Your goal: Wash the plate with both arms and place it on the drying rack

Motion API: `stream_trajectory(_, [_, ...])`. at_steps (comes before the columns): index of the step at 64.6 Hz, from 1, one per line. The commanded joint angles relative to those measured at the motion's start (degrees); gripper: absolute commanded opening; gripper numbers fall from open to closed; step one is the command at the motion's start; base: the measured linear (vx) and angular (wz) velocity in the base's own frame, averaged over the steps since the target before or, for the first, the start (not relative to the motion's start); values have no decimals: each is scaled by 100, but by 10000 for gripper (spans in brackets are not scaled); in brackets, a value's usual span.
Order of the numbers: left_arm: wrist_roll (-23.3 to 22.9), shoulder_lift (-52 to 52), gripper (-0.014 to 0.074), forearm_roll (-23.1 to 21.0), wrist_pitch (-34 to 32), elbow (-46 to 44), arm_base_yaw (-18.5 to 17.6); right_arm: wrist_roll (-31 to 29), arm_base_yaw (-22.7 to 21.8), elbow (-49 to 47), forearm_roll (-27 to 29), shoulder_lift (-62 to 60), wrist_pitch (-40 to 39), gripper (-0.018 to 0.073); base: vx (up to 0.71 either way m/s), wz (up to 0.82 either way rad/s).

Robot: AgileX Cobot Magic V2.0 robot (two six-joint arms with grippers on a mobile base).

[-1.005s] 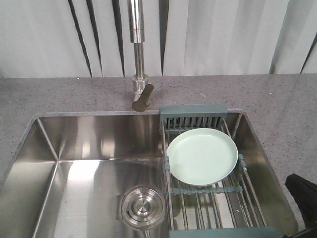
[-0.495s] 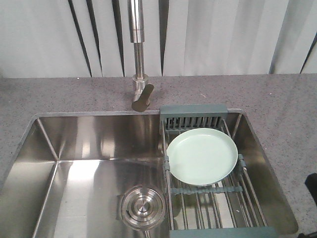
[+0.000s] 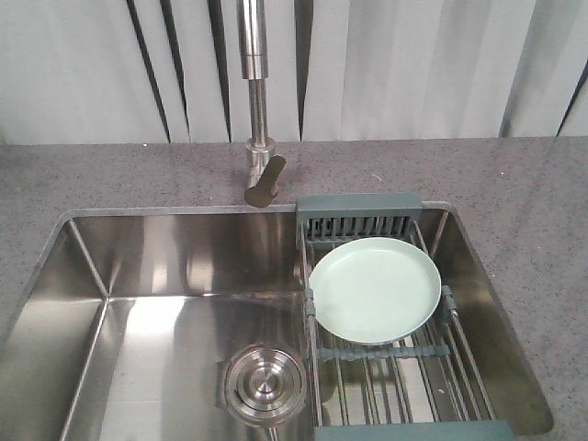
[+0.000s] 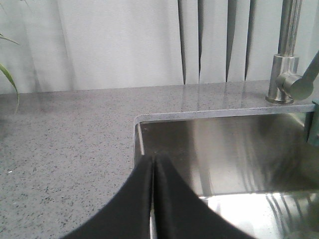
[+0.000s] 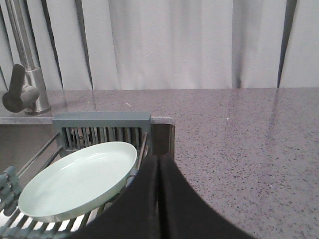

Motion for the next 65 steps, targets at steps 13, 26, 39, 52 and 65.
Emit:
stream_trajectory(13, [-20,-91,-6,-42,-376,88,10,-921,-41,119,554,-599,-72,-9,0,0])
stream_trajectory(26, [-20,-91,-6,-42,-376,88,10,-1831,-41,119,1259,-660,130,-9,0,0])
stream_trajectory(39, [-20,-91,-6,-42,-376,88,10,-1768,-41,119,1215,-660,219,-9,0,0])
stream_trajectory(52, [-20,-91,-6,-42,-376,88,10,-1620,-41,119,1236,-660,166,-9,0,0])
stream_trajectory(65, [-20,-91,-6,-42,-376,88,10,-1603,-41,119,1236,-665,176,-9,0,0])
